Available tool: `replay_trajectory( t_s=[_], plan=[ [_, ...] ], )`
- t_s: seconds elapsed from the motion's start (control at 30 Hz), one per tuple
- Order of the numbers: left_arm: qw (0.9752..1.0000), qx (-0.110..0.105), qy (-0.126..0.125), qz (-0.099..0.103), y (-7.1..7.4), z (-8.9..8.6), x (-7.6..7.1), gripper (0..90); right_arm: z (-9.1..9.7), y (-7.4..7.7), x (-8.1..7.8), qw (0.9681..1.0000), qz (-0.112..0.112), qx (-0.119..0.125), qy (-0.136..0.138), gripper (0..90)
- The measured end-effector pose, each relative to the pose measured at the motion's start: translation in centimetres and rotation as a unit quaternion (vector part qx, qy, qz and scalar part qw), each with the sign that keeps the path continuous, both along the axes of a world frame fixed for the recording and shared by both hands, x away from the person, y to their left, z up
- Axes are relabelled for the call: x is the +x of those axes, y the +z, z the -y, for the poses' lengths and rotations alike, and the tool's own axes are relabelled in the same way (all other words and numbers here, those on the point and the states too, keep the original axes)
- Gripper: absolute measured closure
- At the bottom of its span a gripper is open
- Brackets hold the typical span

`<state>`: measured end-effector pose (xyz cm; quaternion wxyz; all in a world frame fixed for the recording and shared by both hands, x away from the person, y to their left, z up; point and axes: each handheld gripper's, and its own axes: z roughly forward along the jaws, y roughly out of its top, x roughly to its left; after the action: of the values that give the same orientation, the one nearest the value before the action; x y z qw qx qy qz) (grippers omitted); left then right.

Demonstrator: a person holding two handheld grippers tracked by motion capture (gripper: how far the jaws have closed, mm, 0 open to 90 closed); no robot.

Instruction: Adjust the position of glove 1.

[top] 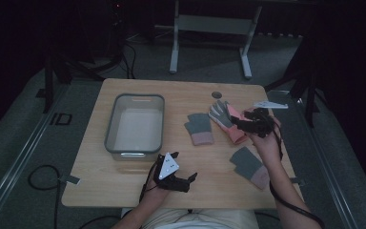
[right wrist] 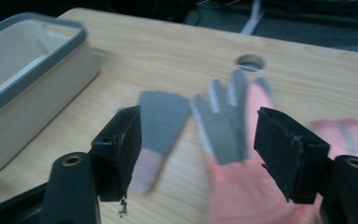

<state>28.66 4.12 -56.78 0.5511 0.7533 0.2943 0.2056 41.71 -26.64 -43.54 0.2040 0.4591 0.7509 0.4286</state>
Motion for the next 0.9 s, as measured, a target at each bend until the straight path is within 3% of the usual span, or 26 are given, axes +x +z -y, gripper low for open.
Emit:
replay_trajectory(
  t_s=[0.17, 0.3, 0.63, 0.9],
  plan=[
    [1.0000, 0.000, -0.001, 0.000, 0.0, 0.0, 0.0, 0.0, -3.0, -1.1, 1.1, 0.9993, -0.022, -0.008, 0.029, 36.5],
    [1.0000, -0.002, -0.003, 0.000, 0.0, 0.0, 0.0, 0.0, -4.2, -2.2, 1.9, 0.9982, -0.040, -0.007, 0.045, 42.0],
    [1.0000, -0.005, -0.008, 0.001, 0.0, -0.1, 0.0, 0.0, -8.3, -6.1, 5.2, 0.9914, -0.095, -0.060, 0.068, 57.0],
    [0.9999, -0.007, -0.008, 0.000, 0.0, -0.2, 0.0, 0.0, -9.7, -8.3, 7.0, 0.9880, -0.094, -0.102, 0.068, 57.2]
  ],
)
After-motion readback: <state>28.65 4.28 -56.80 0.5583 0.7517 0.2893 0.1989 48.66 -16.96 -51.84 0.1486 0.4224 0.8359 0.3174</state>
